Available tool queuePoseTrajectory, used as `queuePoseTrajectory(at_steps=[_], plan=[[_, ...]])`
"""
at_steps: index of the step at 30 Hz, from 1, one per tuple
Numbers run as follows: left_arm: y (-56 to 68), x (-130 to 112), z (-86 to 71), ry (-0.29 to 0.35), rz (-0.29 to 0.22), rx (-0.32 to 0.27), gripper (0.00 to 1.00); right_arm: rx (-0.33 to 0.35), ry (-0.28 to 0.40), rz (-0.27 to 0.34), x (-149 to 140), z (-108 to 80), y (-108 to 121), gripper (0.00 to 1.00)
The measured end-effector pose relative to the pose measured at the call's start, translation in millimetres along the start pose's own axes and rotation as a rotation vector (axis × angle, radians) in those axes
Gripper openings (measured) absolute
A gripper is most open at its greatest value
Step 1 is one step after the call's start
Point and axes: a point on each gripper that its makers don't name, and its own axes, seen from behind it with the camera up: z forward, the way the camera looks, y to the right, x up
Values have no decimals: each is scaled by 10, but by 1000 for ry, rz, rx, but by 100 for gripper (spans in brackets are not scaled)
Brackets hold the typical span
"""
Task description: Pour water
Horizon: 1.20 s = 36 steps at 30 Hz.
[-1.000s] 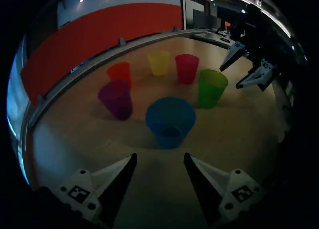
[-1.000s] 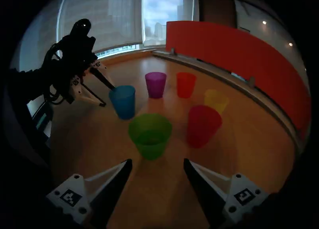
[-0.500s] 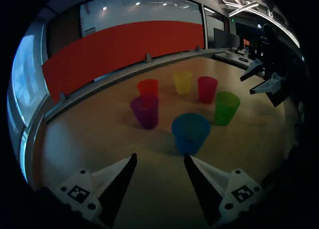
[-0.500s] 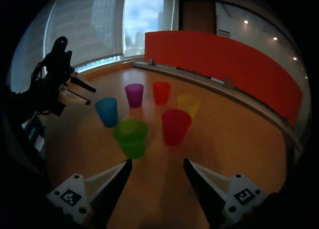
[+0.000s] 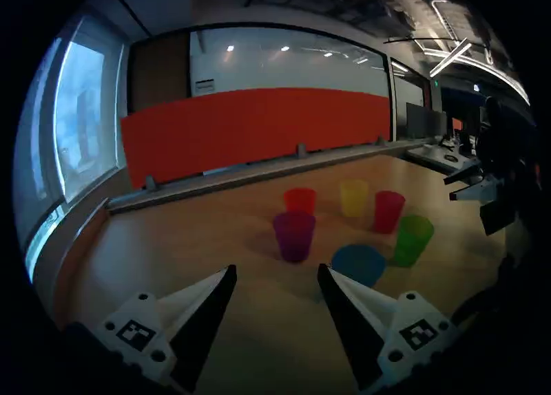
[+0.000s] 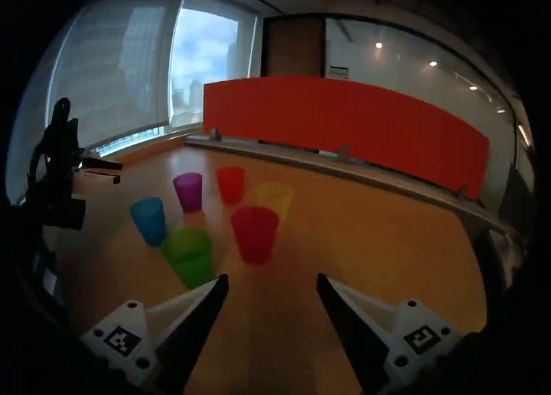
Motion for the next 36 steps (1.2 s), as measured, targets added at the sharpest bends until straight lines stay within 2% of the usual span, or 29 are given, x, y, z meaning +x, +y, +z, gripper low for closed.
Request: queuePoseTrajectory(at_steps=[9,18,24,27,36], plan=[[-213,123,-39,96,-86,109,87,-152,104,81,171,4,294,99],[-391,53,-58,138,-157,190,87,-267,196,187,233,-5,523,100],[-409,109,-57,159,-137,202,87,-305,228,198,277,-12,563,100],[-455,189,-72,177,-118,227,87,-336,257,198,347,-50,604,99],[-538,356,-124,242,-94,284,87,-368,343,229,584,-147,626,99]])
